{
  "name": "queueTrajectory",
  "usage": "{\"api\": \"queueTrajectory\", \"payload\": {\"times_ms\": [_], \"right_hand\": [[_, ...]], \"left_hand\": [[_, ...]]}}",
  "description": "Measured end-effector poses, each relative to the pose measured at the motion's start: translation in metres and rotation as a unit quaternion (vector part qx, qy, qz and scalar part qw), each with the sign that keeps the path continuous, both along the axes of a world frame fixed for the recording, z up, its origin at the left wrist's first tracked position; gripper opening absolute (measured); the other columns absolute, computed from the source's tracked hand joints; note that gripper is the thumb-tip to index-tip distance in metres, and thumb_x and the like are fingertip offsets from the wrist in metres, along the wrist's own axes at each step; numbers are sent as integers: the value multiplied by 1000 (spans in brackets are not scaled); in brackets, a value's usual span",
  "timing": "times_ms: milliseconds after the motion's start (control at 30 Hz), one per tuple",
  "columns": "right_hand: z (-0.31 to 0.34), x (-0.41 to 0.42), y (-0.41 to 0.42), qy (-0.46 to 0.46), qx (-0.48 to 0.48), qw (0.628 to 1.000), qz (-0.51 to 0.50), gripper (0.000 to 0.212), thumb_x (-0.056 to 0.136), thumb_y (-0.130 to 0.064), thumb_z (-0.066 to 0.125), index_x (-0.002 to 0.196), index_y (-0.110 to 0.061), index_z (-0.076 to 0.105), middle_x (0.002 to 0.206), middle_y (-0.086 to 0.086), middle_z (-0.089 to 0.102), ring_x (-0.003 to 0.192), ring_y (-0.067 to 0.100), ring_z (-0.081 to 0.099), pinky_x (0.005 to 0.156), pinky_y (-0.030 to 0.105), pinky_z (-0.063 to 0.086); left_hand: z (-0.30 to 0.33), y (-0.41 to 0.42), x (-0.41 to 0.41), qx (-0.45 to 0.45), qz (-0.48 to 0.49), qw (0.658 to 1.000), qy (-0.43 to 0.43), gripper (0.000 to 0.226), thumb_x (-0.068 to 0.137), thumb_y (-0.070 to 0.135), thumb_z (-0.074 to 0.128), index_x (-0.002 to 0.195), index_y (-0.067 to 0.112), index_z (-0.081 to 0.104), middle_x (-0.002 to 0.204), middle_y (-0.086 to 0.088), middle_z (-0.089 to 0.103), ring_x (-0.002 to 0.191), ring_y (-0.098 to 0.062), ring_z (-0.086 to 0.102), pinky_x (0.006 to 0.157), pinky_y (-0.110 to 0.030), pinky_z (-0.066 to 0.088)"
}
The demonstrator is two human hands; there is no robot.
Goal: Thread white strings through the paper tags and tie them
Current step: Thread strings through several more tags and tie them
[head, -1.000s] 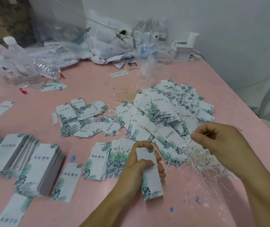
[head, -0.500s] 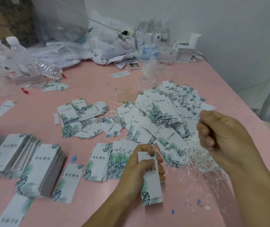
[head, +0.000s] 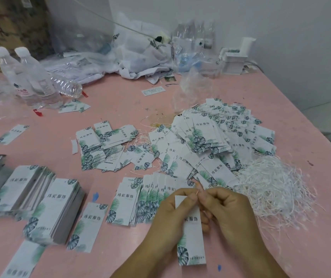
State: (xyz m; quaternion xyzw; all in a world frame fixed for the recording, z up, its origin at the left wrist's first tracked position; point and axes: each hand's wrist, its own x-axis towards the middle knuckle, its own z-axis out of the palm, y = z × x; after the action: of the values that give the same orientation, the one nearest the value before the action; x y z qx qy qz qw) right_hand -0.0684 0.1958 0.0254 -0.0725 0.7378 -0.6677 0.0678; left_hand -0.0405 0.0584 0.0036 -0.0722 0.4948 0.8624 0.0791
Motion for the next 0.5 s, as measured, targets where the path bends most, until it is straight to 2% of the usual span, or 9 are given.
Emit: {"api": "queueTrajectory", "payload": {"times_ms": [133,233,300,400,433,500], "right_hand": [[-4,5,1,23,-11,999,30,21,83,-33,63,74,-18,74,51,-1,59,42,3,50,45,13,41],[-4,5,6,4,-19,997,72,16,87,-30,65,79,-21,75,54,0,61,41,5,47,44,16,40],[-4,3,13,-45,-73,992,88,11,88,-24,67,91,-18,75,60,6,64,44,11,50,44,20,43],[-3,-2,21,-122,-186,970,100,15,80,-16,65,91,-12,74,66,15,64,49,17,55,46,23,46],[-1,-3,22,-143,-225,958,108,15,75,-15,70,88,-9,74,67,17,64,49,18,57,46,23,48],[2,-3,23,-172,-295,930,133,30,65,-16,85,89,-3,74,71,20,67,54,21,63,48,25,53]], "left_hand": [[-2,-4,-1,8,14,1000,-2,11,83,25,73,88,15,70,72,-23,64,60,-29,63,60,-35,56],[-4,-6,-1,14,23,1000,-1,20,81,25,76,90,11,66,69,-24,61,59,-30,61,60,-37,54],[-3,-8,0,30,35,999,-5,29,81,27,77,95,7,62,72,-26,60,63,-33,60,63,-39,53],[0,-11,-1,41,65,997,-15,21,80,25,75,90,10,65,80,-24,64,61,-31,61,59,-36,54],[2,-11,-2,40,67,997,-18,18,80,25,74,88,12,66,80,-24,64,60,-30,62,57,-35,55],[4,-9,-1,34,65,997,-20,14,80,25,73,85,13,67,79,-22,66,60,-29,63,56,-34,56]]}}
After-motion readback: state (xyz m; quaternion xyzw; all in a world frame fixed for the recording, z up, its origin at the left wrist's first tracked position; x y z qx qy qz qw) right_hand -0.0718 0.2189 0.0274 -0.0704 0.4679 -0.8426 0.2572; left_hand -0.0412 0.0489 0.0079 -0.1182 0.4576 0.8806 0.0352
